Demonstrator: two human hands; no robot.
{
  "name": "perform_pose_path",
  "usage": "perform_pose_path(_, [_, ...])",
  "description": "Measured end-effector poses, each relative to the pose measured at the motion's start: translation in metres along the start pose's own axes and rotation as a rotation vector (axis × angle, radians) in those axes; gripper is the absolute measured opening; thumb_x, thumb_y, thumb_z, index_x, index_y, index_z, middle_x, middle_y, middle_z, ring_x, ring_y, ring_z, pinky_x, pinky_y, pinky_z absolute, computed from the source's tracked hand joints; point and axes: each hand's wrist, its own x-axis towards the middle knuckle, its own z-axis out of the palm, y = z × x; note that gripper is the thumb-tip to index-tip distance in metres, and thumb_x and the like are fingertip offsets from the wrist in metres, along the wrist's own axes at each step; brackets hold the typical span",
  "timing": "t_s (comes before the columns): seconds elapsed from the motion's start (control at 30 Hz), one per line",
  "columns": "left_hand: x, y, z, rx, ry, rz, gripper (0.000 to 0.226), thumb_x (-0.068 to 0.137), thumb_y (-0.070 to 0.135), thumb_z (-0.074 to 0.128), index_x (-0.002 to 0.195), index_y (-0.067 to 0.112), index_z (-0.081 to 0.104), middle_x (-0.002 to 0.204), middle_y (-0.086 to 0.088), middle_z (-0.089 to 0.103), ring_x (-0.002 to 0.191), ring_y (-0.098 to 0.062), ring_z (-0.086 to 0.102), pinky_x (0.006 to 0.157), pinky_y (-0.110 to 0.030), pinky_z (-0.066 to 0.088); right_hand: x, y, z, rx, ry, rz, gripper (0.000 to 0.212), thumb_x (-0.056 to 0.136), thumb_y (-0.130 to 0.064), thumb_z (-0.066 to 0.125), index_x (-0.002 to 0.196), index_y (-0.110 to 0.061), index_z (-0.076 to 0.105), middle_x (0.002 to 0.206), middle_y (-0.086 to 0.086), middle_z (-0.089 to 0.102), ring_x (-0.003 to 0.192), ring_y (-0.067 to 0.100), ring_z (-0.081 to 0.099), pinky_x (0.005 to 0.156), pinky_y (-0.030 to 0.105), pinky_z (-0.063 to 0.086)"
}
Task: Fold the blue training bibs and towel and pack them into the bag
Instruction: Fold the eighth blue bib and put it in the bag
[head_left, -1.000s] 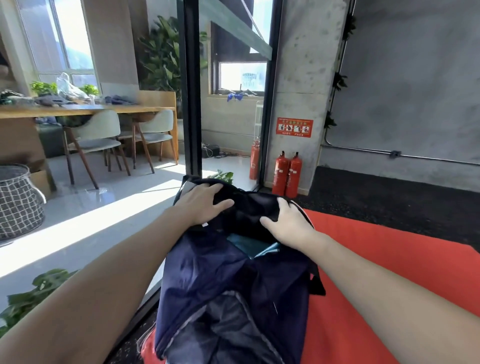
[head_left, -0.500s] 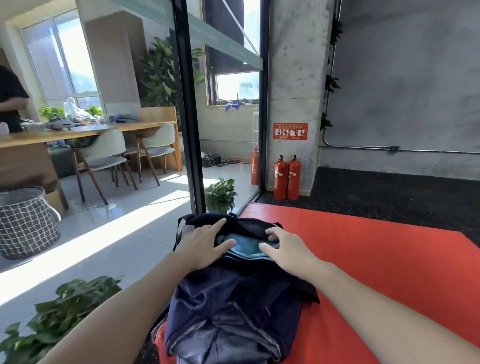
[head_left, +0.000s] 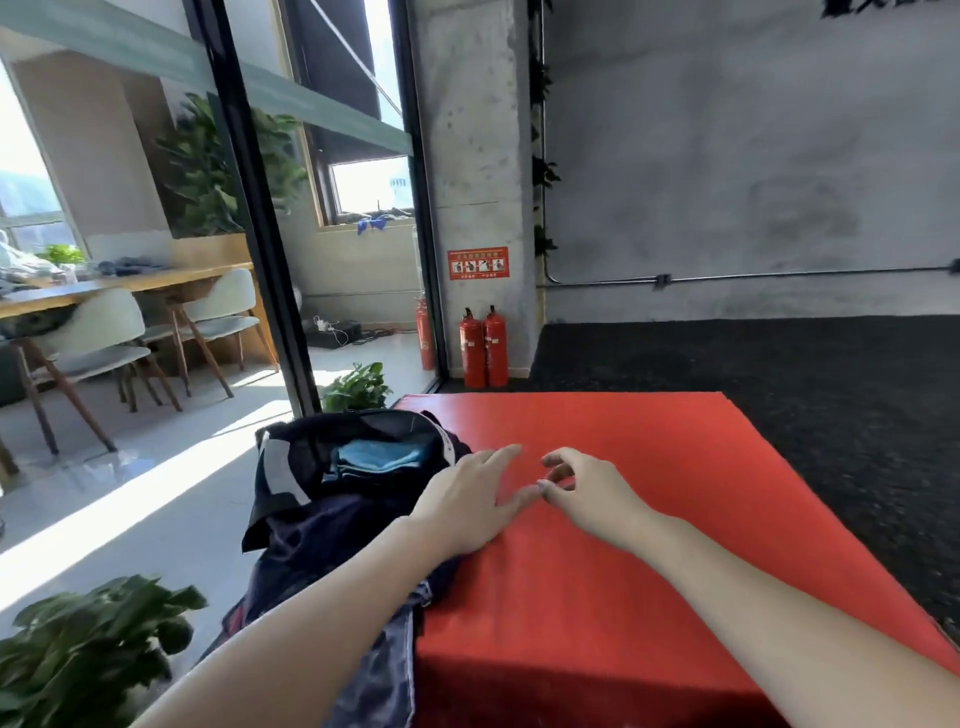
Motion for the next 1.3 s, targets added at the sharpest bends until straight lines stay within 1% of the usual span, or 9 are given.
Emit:
perform_pose_path(0.27, [0.012,0.149,0.065,-0.1,-0.075,0.2,0.063,0.097,0.065,0.042,0.152,0.035,0.032,0.15,0.004,0.049,0.134,-0.019,0.049,0.104,-0.039,0.045,-0.122,0.13,-0.097,-0.11,0.162,0.239,0.028,0.095,-0.032,0.067,0.12,-0.022,0.064,0.104,-0.005,0.07,0.099,0.015,0.065,0.082,0.026,0.047])
perform_pose_path(0.43, [0.02,0.253,0.111,-0.132,-0.167,0.364,0.059,0.098,0.056,0.047,0.151,0.034,0.035,0.15,0.004,0.048,0.135,-0.021,0.048,0.104,-0.039,0.044,-0.204,0.208,-0.138,-0.09,0.291,0.426,0.021,0.092,-0.023,0.07,0.112,-0.019,0.068,0.091,-0.006,0.071,0.083,0.016,0.068,0.084,0.03,0.052])
perform_pose_path(0.53, [0.022,0.312,0.142,-0.143,-0.253,0.445,0.055,0.098,0.053,0.049,0.148,0.032,0.04,0.143,0.002,0.055,0.13,-0.024,0.052,0.102,-0.042,0.047,-0.25,0.251,-0.156,-0.063,0.346,0.547,0.02,0.091,-0.023,0.07,0.11,-0.017,0.069,0.089,-0.006,0.069,0.083,0.016,0.067,0.084,0.03,0.051])
perform_pose_path(0.63, [0.018,0.364,0.175,-0.16,-0.364,0.491,0.049,0.097,0.054,0.048,0.141,0.034,0.048,0.134,0.001,0.062,0.124,-0.025,0.057,0.098,-0.045,0.05,-0.291,0.29,-0.168,-0.021,0.346,0.67,0.016,0.094,-0.028,0.067,0.11,-0.024,0.063,0.096,-0.004,0.07,0.082,0.014,0.065,0.07,0.021,0.046])
perform_pose_path(0.77, [0.003,0.419,0.228,-0.18,-0.558,0.507,0.041,0.094,0.053,0.051,0.129,0.033,0.058,0.12,-0.002,0.066,0.114,-0.026,0.061,0.089,-0.039,0.051,-0.336,0.347,-0.166,-0.03,0.305,0.798,0.023,0.096,-0.033,0.064,0.114,-0.017,0.064,0.096,0.001,0.069,0.086,0.018,0.066,0.073,0.028,0.047])
perform_pose_path(0.93, [-0.021,0.449,0.301,-0.094,-0.79,0.483,0.044,0.094,0.05,0.053,0.13,0.026,0.058,0.124,-0.006,0.064,0.118,-0.028,0.058,0.091,-0.04,0.049,-0.374,0.412,-0.137,0.022,0.223,0.963,0.019,0.094,-0.031,0.064,0.104,-0.015,0.068,0.097,0.007,0.073,0.091,0.024,0.07,0.081,0.034,0.056])
perform_pose_path(1.03, [-0.024,0.448,0.34,-0.027,-0.884,0.439,0.043,0.095,0.046,0.053,0.13,0.021,0.058,0.131,-0.008,0.06,0.122,-0.031,0.056,0.096,-0.042,0.05,-0.385,0.442,-0.117,0.029,0.175,1.004,0.019,0.095,-0.026,0.062,0.102,-0.011,0.071,0.098,0.008,0.074,0.09,0.024,0.069,0.078,0.032,0.053])
perform_pose_path(1.13, [-0.022,0.446,0.371,0.009,-0.948,0.381,0.045,0.097,0.043,0.052,0.133,0.017,0.055,0.133,-0.011,0.058,0.12,-0.033,0.057,0.096,-0.043,0.051,-0.388,0.472,-0.101,0.037,0.119,1.036,0.019,0.096,-0.026,0.06,0.103,-0.011,0.07,0.095,0.006,0.071,0.084,0.021,0.062,0.072,0.03,0.046])
perform_pose_path(1.3, [-0.017,0.451,0.412,-0.008,-0.976,0.289,0.03,0.098,0.031,0.052,0.122,0.014,0.056,0.126,-0.014,0.061,0.111,-0.035,0.06,0.086,-0.039,0.049,-0.381,0.517,-0.076,0.111,0.089,1.083,0.016,0.095,-0.028,0.062,0.098,-0.014,0.068,0.093,0.007,0.073,0.084,0.021,0.067,0.075,0.033,0.053])
